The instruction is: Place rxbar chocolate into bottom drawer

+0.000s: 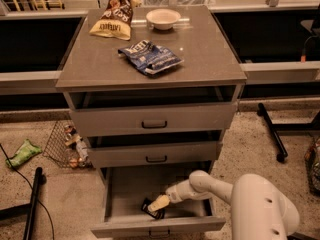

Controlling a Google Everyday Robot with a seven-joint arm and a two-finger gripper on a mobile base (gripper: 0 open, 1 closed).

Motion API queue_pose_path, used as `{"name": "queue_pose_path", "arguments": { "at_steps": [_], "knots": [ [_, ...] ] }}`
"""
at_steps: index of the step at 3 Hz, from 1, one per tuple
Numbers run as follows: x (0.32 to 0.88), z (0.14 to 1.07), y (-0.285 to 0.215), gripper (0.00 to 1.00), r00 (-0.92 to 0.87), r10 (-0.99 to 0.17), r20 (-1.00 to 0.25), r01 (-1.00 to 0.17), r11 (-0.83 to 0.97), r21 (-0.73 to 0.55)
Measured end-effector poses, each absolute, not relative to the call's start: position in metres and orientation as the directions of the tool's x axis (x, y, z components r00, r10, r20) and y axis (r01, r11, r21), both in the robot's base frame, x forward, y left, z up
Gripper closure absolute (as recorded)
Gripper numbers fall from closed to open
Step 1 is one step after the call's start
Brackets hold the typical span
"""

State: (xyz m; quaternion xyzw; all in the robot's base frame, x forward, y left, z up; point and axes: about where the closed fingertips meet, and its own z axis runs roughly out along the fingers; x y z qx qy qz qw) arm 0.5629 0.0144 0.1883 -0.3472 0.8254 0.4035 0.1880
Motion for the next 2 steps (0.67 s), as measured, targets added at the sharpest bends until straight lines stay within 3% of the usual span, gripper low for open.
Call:
{"name": "queue_pose_path", "arguments": {
  "at_steps": [2],
  "knots": [
    [0.561,0.226,-0.024,0.0,-0.681,-0.35,-0.643,-0.728,0.425,0.539]
  ]
}}
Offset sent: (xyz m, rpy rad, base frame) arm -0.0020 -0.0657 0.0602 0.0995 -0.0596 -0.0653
